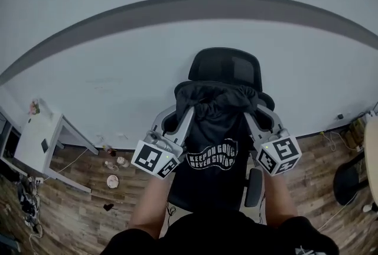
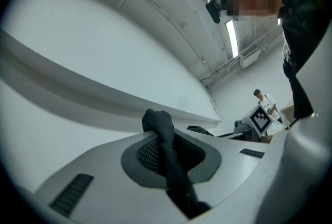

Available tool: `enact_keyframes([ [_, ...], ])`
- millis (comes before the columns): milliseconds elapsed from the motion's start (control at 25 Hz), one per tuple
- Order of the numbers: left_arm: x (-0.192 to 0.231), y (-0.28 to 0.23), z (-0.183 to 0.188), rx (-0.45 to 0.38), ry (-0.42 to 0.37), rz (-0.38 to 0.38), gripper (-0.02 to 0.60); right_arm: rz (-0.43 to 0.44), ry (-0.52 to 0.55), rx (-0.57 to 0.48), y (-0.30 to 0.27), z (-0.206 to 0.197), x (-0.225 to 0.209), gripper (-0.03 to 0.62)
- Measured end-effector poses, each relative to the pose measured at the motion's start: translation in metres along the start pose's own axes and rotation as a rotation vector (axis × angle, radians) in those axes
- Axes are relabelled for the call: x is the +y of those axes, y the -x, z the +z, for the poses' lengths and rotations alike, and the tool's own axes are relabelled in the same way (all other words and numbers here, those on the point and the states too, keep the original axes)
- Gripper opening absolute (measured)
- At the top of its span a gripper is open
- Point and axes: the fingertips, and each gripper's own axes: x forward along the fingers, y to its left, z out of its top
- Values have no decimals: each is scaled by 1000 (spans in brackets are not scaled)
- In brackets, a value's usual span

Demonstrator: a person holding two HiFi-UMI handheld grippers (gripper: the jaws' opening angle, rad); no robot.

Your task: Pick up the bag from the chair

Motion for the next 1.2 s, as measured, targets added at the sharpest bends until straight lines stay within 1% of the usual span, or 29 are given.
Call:
enact_keyframes([
  [280,-5,-1,7,-8,-9,10,49,16,5,-21,7,3,1,84],
  [400,-6,0,5,-10,3,16,49,18,23,-23,7,3,2,84],
  [560,-6,3,0,-11,33,29,49,22,42,-5,7,-2,5,83],
  [800,-3,0,-8,6,31,36,49,22,42,8,3,-11,1,83],
  [880,-1,0,-10,10,34,38,49,20,58,16,0,-14,2,83],
  [1040,2,-4,-18,6,59,49,49,10,123,40,-8,-22,5,83],
  [1200,6,-5,-24,14,65,55,49,11,128,52,-15,-30,4,83],
])
